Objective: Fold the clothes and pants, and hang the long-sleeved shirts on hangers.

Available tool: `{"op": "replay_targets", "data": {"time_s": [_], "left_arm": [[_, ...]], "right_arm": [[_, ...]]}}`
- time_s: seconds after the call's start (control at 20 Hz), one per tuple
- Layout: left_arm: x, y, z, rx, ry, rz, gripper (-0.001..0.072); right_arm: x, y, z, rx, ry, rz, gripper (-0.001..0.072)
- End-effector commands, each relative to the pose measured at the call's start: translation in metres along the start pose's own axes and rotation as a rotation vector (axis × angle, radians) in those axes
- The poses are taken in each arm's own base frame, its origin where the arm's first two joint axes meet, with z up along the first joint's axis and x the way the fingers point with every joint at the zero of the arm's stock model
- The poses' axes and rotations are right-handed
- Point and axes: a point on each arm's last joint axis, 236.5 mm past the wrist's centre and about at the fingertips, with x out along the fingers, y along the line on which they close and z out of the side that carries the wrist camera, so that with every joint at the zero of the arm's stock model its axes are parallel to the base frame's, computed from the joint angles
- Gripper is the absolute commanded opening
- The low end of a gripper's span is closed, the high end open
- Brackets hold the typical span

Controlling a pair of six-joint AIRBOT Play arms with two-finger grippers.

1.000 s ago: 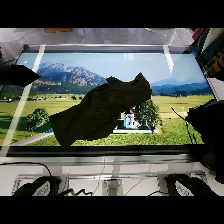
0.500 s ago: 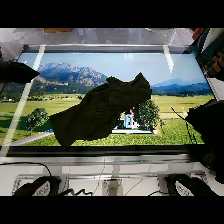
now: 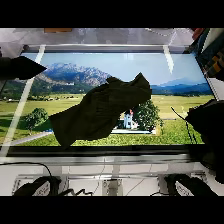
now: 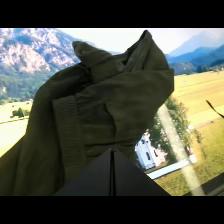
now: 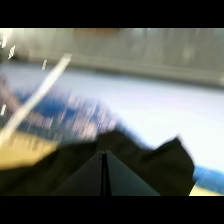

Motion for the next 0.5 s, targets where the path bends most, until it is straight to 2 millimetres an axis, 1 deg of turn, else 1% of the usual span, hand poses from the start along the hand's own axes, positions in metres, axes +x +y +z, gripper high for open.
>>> {"op": "replay_targets", "data": {"time_s": [0.0, 0.1, 0.2, 0.25, 0.3, 0.35, 0.45], "left_arm": [[0.0, -0.007, -0.003, -0.02, 0.013, -0.03, 0.0022], [0.0, 0.004, -0.014, -0.007, 0.057, 0.015, 0.0021], [0.0, 0.009, -0.016, 0.048, 0.062, 0.034, 0.0021], [-0.001, 0.016, -0.016, 0.066, 0.062, 0.063, 0.0021], [-0.002, 0.027, -0.014, 0.074, 0.059, 0.109, 0.0021], [-0.003, 0.04, -0.012, 0.084, 0.051, 0.166, 0.0021], [-0.009, 0.067, -0.006, 0.107, 0.032, 0.281, 0.0021]], "right_arm": [[0.017, 0.056, -0.109, -0.031, 0.39, 0.339, 0.0031], [0.026, 0.09, -0.154, -0.012, 0.516, 0.536, 0.003], [0.04, 0.108, -0.208, -0.041, 0.643, 0.625, 0.0031], [0.048, 0.118, -0.236, -0.055, 0.7, 0.652, 0.0031], [0.057, 0.127, -0.261, -0.067, 0.734, 0.664, 0.003], [0.072, 0.137, -0.286, -0.07, 0.751, 0.654, 0.0031], [0.11, 0.157, -0.324, -0.091, 0.699, 0.607, 0.0031]]}}
